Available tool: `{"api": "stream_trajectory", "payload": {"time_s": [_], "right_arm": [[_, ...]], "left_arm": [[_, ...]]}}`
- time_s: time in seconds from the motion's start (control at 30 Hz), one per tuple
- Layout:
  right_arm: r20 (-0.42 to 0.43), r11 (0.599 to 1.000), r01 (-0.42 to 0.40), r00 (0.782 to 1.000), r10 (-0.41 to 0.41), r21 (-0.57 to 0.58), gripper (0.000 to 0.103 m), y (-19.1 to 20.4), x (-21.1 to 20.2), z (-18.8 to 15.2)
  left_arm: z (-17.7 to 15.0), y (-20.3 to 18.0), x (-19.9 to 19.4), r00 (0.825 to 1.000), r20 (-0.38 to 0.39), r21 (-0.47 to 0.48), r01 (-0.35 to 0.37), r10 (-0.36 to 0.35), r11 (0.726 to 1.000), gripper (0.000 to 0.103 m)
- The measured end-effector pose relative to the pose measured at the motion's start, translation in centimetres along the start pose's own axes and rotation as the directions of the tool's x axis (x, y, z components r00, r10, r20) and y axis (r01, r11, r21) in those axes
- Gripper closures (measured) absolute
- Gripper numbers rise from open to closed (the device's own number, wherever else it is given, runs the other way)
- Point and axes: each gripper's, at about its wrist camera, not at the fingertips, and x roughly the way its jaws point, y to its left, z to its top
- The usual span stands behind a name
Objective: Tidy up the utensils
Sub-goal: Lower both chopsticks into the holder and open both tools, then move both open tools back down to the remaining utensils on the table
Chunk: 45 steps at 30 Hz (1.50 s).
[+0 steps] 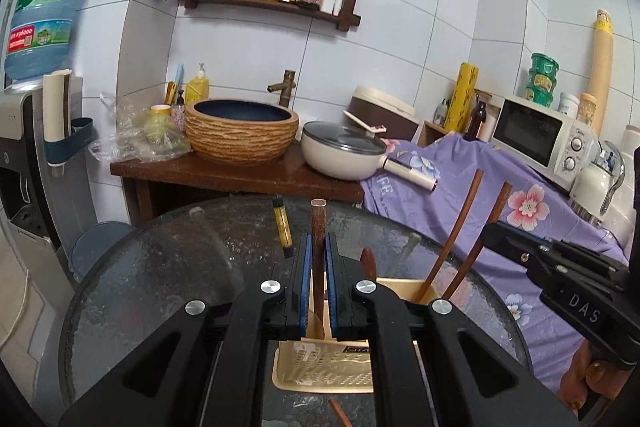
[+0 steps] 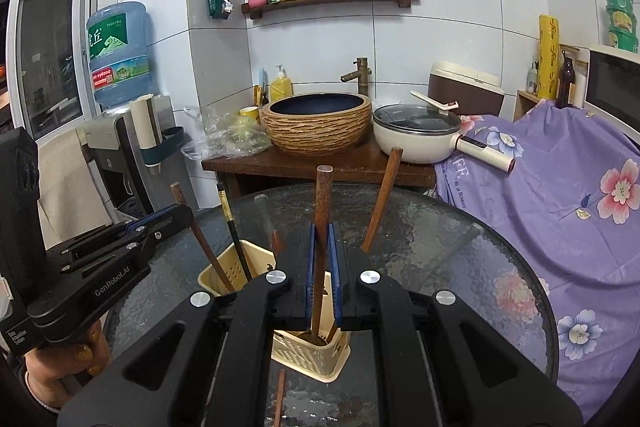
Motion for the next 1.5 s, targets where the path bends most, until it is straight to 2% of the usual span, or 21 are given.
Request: {"api": "stream_trajectory", "payload": {"time_s": [0.1, 0.23, 0.3, 0.33, 0.37, 0.4, 0.5, 0.67, 0.77, 0.93, 1.2, 1.5], "right_arm": [[-0.001, 1.000, -0.003, 1.000, 0.003, -0.003, 0.095, 0.0, 0.0, 0.0], [-0.003, 1.000, 0.004, 1.000, -0.004, -0.004, 0.095, 0.0, -0.1, 0.1], [-0.001, 1.000, -0.001, 1.000, 0.001, 0.010, 0.089, -0.2, -0.3, -0.1], [0.000, 1.000, -0.003, 1.000, 0.003, 0.014, 0.083, -0.2, -0.4, -0.2], [0.003, 1.000, -0.002, 1.000, 0.002, 0.019, 0.065, -0.3, -0.6, -0.4], [0.011, 1.000, 0.001, 1.000, -0.001, 0.022, 0.051, -0.3, -0.8, -0.5], [0.026, 1.000, 0.004, 1.000, -0.005, 0.018, 0.050, -0.2, -1.7, -1.2], [0.021, 1.000, -0.021, 1.000, 0.021, -0.010, 0.049, 0.9, -3.6, -3.1], [-0.008, 0.999, -0.034, 0.999, 0.033, -0.036, 0.048, 1.7, -4.2, -4.6], [-0.135, 0.996, -0.063, 0.989, 0.055, -0.057, 0.047, 2.7, -3.1, -8.5], [-0.281, 0.996, -0.082, 0.957, 0.070, -0.032, 0.047, 2.9, -0.9, -14.0], [-0.375, 0.994, -0.102, 0.923, 0.086, -0.024, 0.047, 4.3, -0.1, -18.2]], "left_arm": [[-0.3, -0.1, 0.1, 1.000, 0.005, 0.009, -0.012, 0.012, 1.000, 0.096], [-0.2, -0.2, 0.2, 1.000, -0.017, 0.003, 0.010, -0.010, 1.000, 0.096], [-0.2, -0.1, 0.0, 1.000, -0.015, -0.003, 0.015, -0.015, 1.000, 0.083], [-0.3, 0.0, -0.3, 1.000, -0.008, -0.007, 0.014, -0.014, 1.000, 0.069], [-0.3, 0.0, -0.6, 1.000, 0.000, -0.011, 0.016, -0.016, 1.000, 0.055], [-0.3, 0.1, -0.8, 1.000, 0.006, -0.014, 0.019, -0.019, 1.000, 0.052], [-0.6, 0.2, -1.6, 1.000, 0.002, -0.013, 0.030, -0.030, 0.999, 0.045], [-2.1, 0.4, -2.9, 0.998, -0.051, 0.005, 0.035, -0.035, 0.999, 0.019], [-3.4, 1.2, -3.8, 0.997, -0.077, 0.000, 0.029, -0.029, 1.000, 0.014], [-6.3, 2.3, -4.1, 0.985, -0.170, 0.021, 0.016, -0.012, 1.000, 0.013], [-12.1, 4.0, -3.3, 0.944, -0.329, 0.066, -0.007, 0.029, 0.998, 0.014], [-16.4, 4.4, -3.5, 0.903, -0.427, 0.117, 0.008, 0.043, 0.993, 0.036]]}}
